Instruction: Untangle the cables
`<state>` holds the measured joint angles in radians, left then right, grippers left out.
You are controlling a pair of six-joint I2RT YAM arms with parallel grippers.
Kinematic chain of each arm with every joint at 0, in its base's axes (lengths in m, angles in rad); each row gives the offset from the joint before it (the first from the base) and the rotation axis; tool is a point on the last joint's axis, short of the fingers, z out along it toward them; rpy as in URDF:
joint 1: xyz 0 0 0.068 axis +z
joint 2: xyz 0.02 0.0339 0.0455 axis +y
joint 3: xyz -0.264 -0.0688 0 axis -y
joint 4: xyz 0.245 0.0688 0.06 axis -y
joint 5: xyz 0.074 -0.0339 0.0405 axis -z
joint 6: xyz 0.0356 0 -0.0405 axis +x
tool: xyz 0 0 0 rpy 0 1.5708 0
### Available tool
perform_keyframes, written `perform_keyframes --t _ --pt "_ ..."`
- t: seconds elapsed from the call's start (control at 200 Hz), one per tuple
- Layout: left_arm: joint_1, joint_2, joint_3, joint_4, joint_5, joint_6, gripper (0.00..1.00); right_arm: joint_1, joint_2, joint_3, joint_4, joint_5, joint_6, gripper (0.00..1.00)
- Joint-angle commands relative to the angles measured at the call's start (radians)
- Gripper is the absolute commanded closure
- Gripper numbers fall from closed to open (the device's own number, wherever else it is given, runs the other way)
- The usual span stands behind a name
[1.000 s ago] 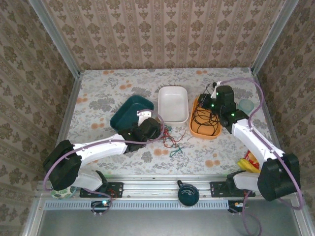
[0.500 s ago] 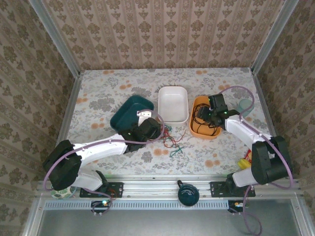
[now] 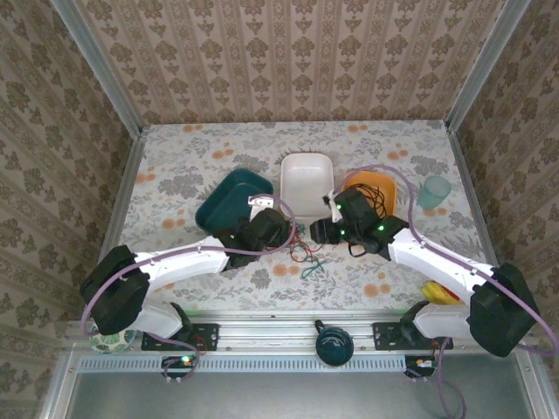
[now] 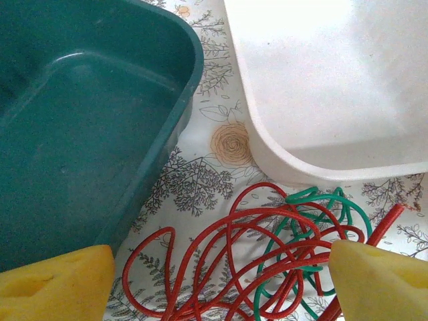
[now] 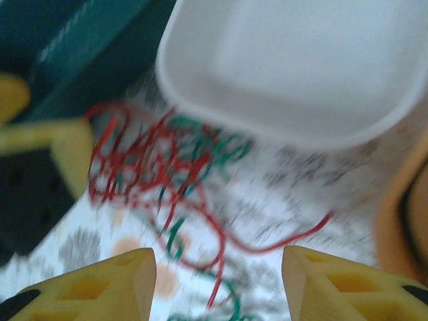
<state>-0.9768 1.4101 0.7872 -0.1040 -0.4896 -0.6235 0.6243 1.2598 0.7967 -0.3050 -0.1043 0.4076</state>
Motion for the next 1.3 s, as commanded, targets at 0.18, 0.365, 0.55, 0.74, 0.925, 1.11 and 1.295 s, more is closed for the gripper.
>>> perform_keyframes --t 0.18,0.365,0.55,0.74,0.925,1.11,1.295 --pt "-0.033 0.006 0.041 -0.016 -0.049 0.048 0.16 0.066 0.05 -0.032 -0.185 -0.022 -0.064 0.46" --pt "-0.033 -0.008 0.033 -0.014 -0.076 0.044 0.16 0.067 0.121 -0.04 -0.169 -0.039 -0.038 0.46" --pt "-0.035 -0.028 0.009 -0.006 -0.089 0.036 0.16 0.069 0.174 -0.037 -0.171 -0.01 -0.028 0.46" --pt "-0.035 -0.036 0.003 0.003 -0.092 0.038 0.16 0.072 0.213 -0.046 -0.162 -0.006 -0.024 0.47" --pt "-0.037 -0.045 -0.003 0.007 -0.093 0.041 0.15 0.072 0.237 -0.055 -0.132 -0.008 -0.023 0.49" --pt "-0.037 -0.057 -0.014 0.016 -0.099 0.04 0.15 0.072 0.261 -0.049 -0.109 -0.032 -0.036 0.52" --pt "-0.039 -0.064 -0.02 0.018 -0.098 0.041 0.15 0.072 0.267 -0.047 -0.1 -0.009 -0.035 0.79"
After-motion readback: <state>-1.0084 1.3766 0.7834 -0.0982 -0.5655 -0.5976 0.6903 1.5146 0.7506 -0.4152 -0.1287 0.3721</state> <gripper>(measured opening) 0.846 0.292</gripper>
